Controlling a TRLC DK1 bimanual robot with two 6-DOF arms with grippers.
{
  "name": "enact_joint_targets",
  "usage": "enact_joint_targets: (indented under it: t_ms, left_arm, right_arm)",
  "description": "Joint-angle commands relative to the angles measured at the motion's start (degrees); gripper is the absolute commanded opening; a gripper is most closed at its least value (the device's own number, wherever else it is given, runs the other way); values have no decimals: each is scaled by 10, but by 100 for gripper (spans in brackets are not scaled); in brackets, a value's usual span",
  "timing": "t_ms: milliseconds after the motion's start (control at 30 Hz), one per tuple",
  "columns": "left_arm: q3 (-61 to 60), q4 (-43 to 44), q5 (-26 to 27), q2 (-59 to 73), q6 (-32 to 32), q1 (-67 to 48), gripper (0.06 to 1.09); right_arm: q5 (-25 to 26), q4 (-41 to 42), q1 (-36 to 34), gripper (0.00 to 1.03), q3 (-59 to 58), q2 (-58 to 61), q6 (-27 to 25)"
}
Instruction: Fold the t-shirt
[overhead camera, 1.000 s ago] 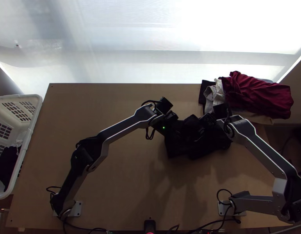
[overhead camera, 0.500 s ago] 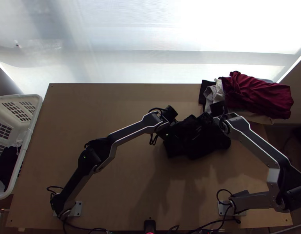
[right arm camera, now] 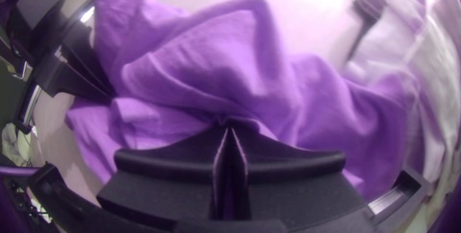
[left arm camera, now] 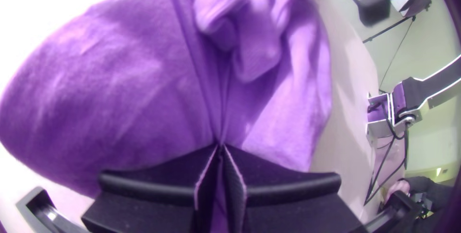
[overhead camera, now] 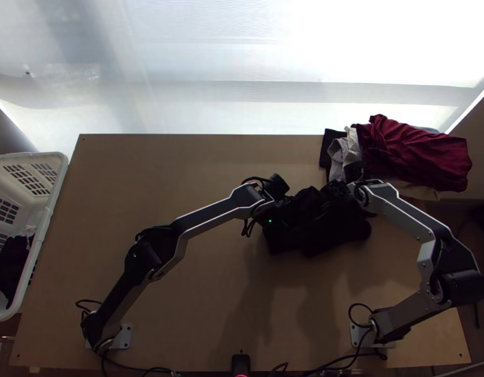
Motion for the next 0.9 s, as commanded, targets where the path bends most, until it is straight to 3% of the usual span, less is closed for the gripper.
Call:
enact_joint_targets:
  t_ms: [0, 300, 467, 600, 733, 867]
  left_arm:
    - [-2, -6, -26, 8, 9, -2, 20]
    - [6, -6, -36, 16, 20, -10, 20]
    - [6, -12, -36, 11, 26, -11, 20]
    - [5, -13, -36, 12, 30, -11, 20]
    - [6, -14, -36, 15, 32, -12, 20]
    - [5, -20, -36, 16, 33, -12, 16]
  right_arm:
    - [3, -37, -123, 3, 11, -38, -66]
    - [3, -92, -275, 3, 28, -78, -168]
    - [0, -155, -307, 3, 84, -108, -177]
    - [-39, -202, -229, 3, 99, -136, -124]
    - [-40, -204, -104, 3, 83, -144, -59]
    - [-41, -185, -33, 3, 76, -126, -19]
